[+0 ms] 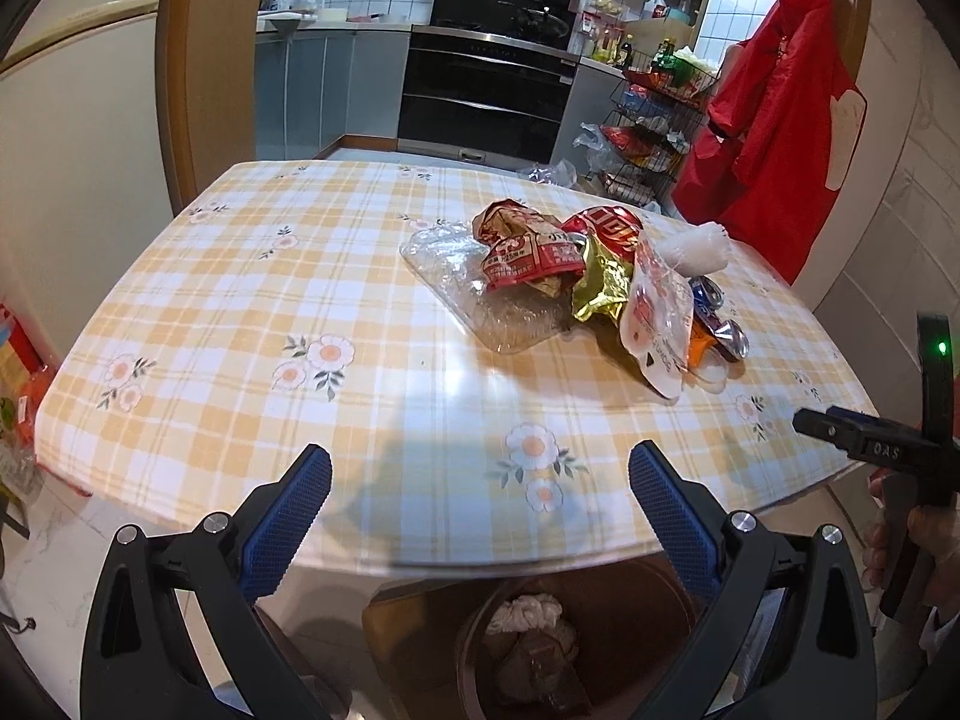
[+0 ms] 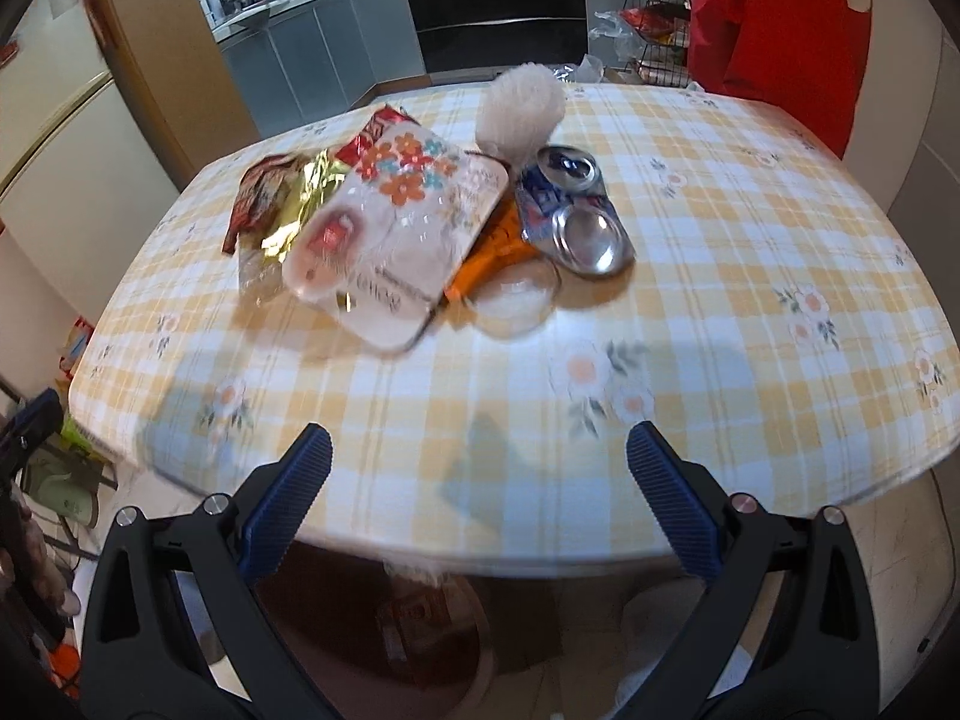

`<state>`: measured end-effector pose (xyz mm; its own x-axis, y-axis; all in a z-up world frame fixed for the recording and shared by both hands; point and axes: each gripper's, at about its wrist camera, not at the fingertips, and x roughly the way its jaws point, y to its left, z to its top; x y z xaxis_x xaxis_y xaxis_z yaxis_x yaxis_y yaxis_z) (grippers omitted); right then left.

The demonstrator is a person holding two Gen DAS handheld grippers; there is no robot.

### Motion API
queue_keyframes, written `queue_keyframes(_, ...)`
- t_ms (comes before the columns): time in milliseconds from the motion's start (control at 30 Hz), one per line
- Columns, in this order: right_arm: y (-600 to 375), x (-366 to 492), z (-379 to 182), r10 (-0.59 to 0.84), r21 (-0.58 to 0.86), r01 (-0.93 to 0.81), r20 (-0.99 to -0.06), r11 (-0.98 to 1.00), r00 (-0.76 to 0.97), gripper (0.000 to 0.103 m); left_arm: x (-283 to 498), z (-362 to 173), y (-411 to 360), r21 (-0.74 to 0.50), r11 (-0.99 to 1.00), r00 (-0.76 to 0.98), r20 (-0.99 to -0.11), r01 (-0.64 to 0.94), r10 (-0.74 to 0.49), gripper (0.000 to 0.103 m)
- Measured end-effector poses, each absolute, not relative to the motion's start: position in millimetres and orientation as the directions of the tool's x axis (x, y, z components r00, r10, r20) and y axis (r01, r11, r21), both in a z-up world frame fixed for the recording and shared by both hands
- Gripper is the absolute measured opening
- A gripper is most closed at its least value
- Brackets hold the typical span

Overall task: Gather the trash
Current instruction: 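Grasp the flowered snack pouch with the right tool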

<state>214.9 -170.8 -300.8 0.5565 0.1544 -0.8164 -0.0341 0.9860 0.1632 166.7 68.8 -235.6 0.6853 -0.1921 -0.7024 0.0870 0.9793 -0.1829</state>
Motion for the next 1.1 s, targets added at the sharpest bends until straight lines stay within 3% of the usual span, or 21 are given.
queue_keyframes(233,-140,296,-298,0.271,0.354,0.045,-0.786,0.934,0.556,0.097,196,-244,76,-0.212,0.973,0.69,-0.692,0.089,-0.214,0.097)
queue_keyframes(567,-89,397,-310,0.074,0.22,0.208,-0.836,0.953,0.544,0.095,229,-256,94,-0.269,0.961,0.712,-0.663,0.061,-0.231,0.097)
queue_keyframes(700,-99,405,-326,0.063,0.253,0.326,-0.866,0.911,0.497,0.07,244,-258,104,-0.287,0.957,0.719,-0.655,0.049,-0.233,0.097)
queue_keyframes(900,-111,379,-315,0.157,0.346,0.266,-0.825,0.9,0.543,0.044,268,-256,97,-0.29,0.952,0.718,-0.641,0.1,-0.271,0.096)
queue_keyframes(1100,-131,338,-303,0.264,0.449,0.218,-0.782,0.866,0.564,0.039,297,-250,69,-0.298,0.938,0.693,-0.639,0.176,-0.333,0.092)
